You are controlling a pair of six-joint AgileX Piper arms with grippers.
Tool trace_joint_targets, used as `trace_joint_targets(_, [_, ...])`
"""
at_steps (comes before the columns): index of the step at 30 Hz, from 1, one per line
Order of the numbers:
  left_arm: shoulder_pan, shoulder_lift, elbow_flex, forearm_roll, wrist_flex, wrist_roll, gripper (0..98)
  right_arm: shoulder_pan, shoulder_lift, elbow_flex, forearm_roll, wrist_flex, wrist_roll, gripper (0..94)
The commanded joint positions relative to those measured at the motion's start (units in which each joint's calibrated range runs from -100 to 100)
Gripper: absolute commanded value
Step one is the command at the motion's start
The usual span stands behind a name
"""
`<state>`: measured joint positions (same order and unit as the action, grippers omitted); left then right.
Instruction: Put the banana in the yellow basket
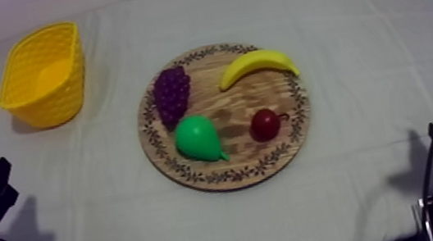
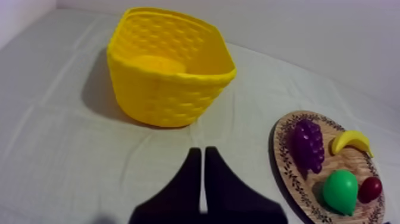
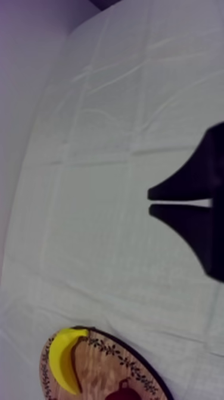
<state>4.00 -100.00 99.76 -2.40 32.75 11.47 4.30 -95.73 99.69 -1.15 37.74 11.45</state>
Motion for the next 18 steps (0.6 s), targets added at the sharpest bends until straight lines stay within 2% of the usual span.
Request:
trace_joint_targets(1, [0.02, 0.0, 0.02, -0.02, -0.01, 1.06, 0.1, -0.02, -0.02, -0.03, 0.01, 0.08, 0.0, 0.3])
trace_joint_targets(13, [0.02, 0.0, 0.02, -0.02, -0.01, 0.53, 0.1, -0.02, -0.02, -0.03, 0.01, 0.08, 0.0, 0.3])
trace_joint_targets(18, [0.02, 0.0, 0.02, -0.02, 0.08, -0.68, 0.1, -0.02, -0.02, -0.03, 0.01, 0.08, 0.0, 0.3])
